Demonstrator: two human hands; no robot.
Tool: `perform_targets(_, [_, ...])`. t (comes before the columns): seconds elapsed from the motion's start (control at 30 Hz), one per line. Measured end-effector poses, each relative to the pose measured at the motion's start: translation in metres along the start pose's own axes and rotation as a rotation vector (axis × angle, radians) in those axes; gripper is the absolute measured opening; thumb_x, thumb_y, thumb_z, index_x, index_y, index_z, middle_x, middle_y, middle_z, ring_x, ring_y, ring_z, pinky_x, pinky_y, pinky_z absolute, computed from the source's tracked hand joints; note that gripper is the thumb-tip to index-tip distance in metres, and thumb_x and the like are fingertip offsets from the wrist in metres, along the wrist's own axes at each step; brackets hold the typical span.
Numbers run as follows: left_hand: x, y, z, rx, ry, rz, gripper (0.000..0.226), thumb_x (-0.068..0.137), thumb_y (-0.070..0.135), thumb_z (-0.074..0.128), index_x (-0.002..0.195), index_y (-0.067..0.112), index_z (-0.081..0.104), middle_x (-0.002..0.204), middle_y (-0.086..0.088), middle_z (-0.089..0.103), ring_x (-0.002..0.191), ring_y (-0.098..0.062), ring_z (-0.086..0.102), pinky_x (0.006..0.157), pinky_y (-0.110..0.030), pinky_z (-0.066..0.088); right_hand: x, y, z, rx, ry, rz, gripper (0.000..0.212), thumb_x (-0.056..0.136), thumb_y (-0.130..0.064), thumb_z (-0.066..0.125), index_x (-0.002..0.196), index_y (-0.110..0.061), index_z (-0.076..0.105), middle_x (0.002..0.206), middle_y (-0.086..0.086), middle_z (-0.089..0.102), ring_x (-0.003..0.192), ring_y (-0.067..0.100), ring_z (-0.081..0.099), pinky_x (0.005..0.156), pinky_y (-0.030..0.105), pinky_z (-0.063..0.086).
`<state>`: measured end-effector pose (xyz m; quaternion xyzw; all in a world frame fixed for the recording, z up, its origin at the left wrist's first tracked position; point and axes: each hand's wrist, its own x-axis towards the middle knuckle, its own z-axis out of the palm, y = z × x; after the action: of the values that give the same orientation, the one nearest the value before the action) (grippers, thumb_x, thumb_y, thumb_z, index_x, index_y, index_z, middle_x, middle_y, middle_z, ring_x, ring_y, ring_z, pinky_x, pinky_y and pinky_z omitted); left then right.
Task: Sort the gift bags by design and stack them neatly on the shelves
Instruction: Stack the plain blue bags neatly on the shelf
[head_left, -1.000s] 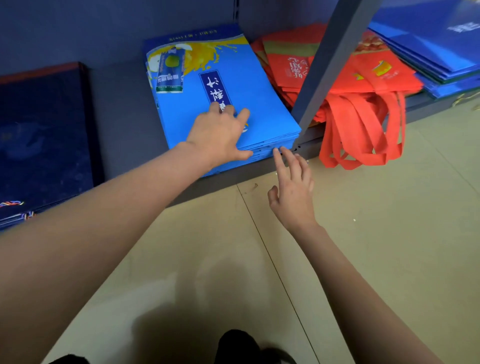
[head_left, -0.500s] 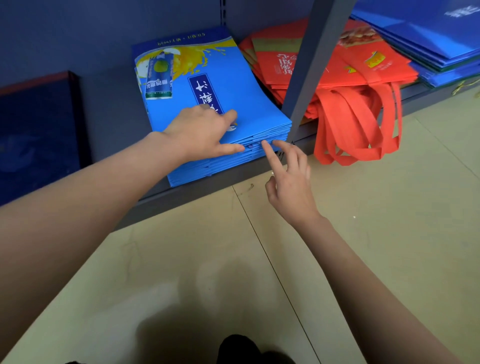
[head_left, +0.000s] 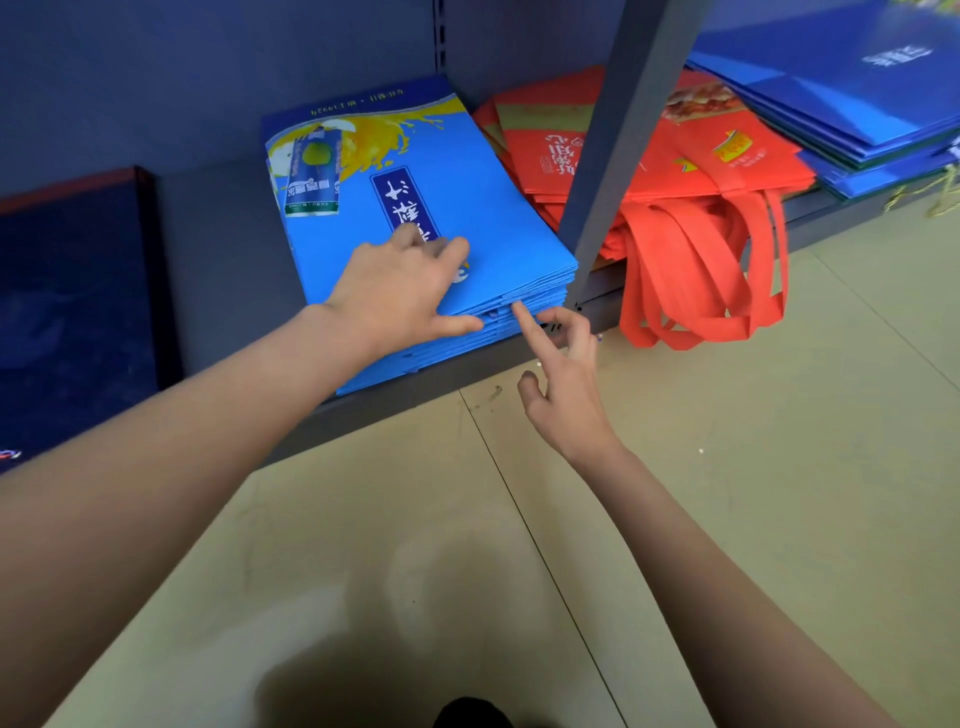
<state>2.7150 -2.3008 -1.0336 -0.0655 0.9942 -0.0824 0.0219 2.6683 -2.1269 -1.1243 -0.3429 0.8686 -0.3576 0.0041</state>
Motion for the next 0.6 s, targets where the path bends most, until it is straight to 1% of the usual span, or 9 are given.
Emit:
perform_targets(0.07, [0.004, -0.002, -0.003, 0.019, 0.022, 0.004, 0.061, 0.086, 0.06, 0.047, 0.122, 0.011, 0.042, 0.113, -0.007, 0.059, 0.112, -0.027, 0.047, 0.065, -0.036, 0.036, -0.001, -0.003, 0.001, -0.012, -0.018, 0.006, 0.075, 0.071, -0.005, 0.041, 0.143, -0.025, 0.034, 0.127, 0.013, 0.038, 0.1, 0.025, 0.039, 0.096, 0.034, 0.034])
perform_targets(0.13, [0.008, -0.005, -0.008, 0.089, 0.036, 0.058, 0.057, 0.089, 0.056, 0.044, 0.121, 0.009, 0.045, 0.101, -0.011, 0.061, 0.102, -0.029, 0.054, 0.065, -0.036, 0.04, -0.002, -0.005, 0.001, -0.081, 0.001, -0.018, 0.077, 0.07, -0.004, 0.041, 0.144, -0.025, 0.032, 0.128, 0.014, 0.039, 0.099, 0.027, 0.041, 0.09, 0.039, 0.037])
perform_targets(0.23, [0.011, -0.007, -0.013, 0.103, 0.009, 0.115, 0.052, 0.092, 0.053, 0.04, 0.118, 0.008, 0.046, 0.084, -0.011, 0.057, 0.087, -0.032, 0.057, 0.065, -0.036, 0.042, -0.003, -0.005, 0.0, -0.235, 0.031, -0.071, 0.079, 0.068, -0.004, 0.042, 0.144, -0.025, 0.032, 0.125, 0.014, 0.043, 0.097, 0.029, 0.042, 0.082, 0.04, 0.039])
perform_targets(0.33, [0.012, -0.009, -0.013, 0.076, 0.011, 0.139, 0.05, 0.093, 0.051, 0.038, 0.117, 0.008, 0.046, 0.071, -0.005, 0.045, 0.077, -0.032, 0.053, 0.064, -0.036, 0.041, -0.001, -0.004, -0.003, -0.287, 0.039, -0.075, 0.079, 0.068, -0.006, 0.043, 0.144, -0.025, 0.032, 0.123, 0.014, 0.044, 0.095, 0.028, 0.042, 0.077, 0.039, 0.039])
perform_targets(0.43, [0.012, -0.01, -0.013, 0.076, 0.021, 0.162, 0.049, 0.094, 0.051, 0.036, 0.116, 0.008, 0.046, 0.062, -0.001, 0.035, 0.07, -0.028, 0.045, 0.061, -0.033, 0.038, 0.007, -0.009, -0.004, -0.313, 0.048, -0.054, 0.074, 0.067, -0.009, 0.042, 0.14, -0.022, 0.04, 0.122, 0.016, 0.045, 0.095, 0.025, 0.034, 0.073, 0.037, 0.035])
perform_targets(0.47, [0.012, -0.011, -0.014, 0.074, 0.024, 0.159, 0.049, 0.094, 0.051, 0.036, 0.116, 0.008, 0.045, 0.061, -0.001, 0.035, 0.07, -0.028, 0.045, 0.061, -0.033, 0.038, 0.009, -0.011, -0.004, -0.316, 0.045, -0.043, 0.072, 0.067, -0.01, 0.043, 0.138, -0.021, 0.043, 0.121, 0.017, 0.046, 0.095, 0.025, 0.034, 0.072, 0.038, 0.036])
perform_targets(0.5, [0.012, -0.011, -0.014, 0.075, 0.026, 0.152, 0.05, 0.094, 0.051, 0.036, 0.116, 0.008, 0.045, 0.064, -0.003, 0.039, 0.071, -0.028, 0.047, 0.061, -0.034, 0.038, 0.01, -0.013, -0.005, -0.318, 0.039, -0.03, 0.07, 0.067, -0.011, 0.043, 0.137, -0.019, 0.045, 0.121, 0.018, 0.046, 0.096, 0.027, 0.036, 0.073, 0.039, 0.036])
perform_targets(0.57, [0.011, -0.009, -0.012, 0.095, 0.042, 0.137, 0.052, 0.093, 0.054, 0.037, 0.119, 0.009, 0.045, 0.079, -0.008, 0.054, 0.082, -0.03, 0.054, 0.063, -0.034, 0.039, 0.009, -0.016, -0.006, -0.348, 0.007, -0.005, 0.067, 0.07, -0.012, 0.045, 0.137, -0.019, 0.044, 0.121, 0.017, 0.045, 0.098, 0.032, 0.043, 0.076, 0.039, 0.034])
perform_targets(0.6, [0.01, -0.007, -0.009, 0.117, 0.045, 0.126, 0.053, 0.093, 0.054, 0.038, 0.121, 0.01, 0.044, 0.089, -0.01, 0.058, 0.09, -0.03, 0.056, 0.063, -0.034, 0.039, 0.008, -0.017, -0.006, -0.38, -0.021, 0.013, 0.066, 0.073, -0.013, 0.047, 0.139, -0.02, 0.042, 0.123, 0.016, 0.043, 0.101, 0.033, 0.042, 0.078, 0.04, 0.033])
